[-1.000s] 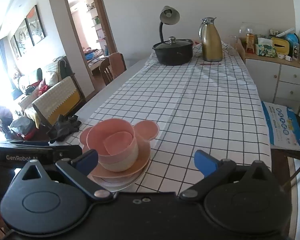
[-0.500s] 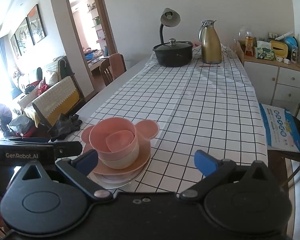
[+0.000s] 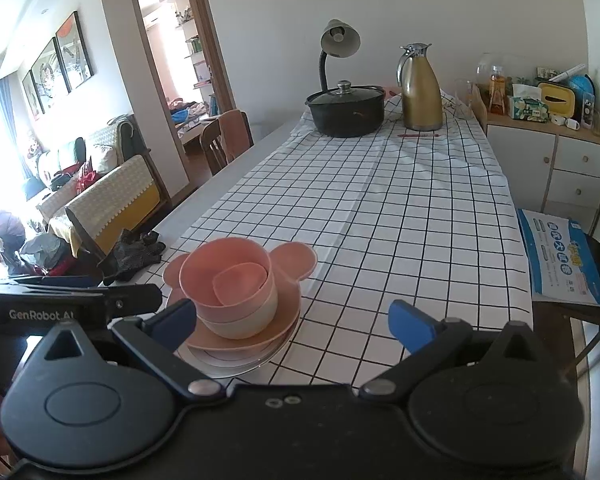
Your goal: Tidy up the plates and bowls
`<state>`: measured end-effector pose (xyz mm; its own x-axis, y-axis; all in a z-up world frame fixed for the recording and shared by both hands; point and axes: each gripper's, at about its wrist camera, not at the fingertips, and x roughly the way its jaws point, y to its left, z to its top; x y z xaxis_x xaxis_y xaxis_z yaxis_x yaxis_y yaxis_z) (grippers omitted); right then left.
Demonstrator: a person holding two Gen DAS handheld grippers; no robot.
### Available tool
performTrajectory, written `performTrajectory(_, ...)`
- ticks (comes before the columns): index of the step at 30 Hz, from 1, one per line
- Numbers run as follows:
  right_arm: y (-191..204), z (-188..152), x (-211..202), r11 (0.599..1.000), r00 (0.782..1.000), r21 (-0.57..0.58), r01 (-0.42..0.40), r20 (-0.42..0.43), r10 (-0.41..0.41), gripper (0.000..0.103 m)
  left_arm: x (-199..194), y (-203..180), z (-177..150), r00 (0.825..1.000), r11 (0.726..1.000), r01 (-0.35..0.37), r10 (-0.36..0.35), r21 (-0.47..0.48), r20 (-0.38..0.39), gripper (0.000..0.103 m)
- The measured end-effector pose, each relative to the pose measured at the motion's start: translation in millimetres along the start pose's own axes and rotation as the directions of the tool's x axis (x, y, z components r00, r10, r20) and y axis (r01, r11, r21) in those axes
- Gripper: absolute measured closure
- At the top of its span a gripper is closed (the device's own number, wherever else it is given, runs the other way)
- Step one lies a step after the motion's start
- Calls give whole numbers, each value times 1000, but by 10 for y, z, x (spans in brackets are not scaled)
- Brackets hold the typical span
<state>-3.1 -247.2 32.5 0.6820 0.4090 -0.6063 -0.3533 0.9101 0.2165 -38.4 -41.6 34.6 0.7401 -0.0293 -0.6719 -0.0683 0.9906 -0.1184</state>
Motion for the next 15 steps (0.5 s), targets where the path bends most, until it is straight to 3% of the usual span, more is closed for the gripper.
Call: performTrajectory(15,-20,22,14,1000,1000,-4,-8,-2,8,1,-14,-46,15,1000,1000,-2,1,12,12,0)
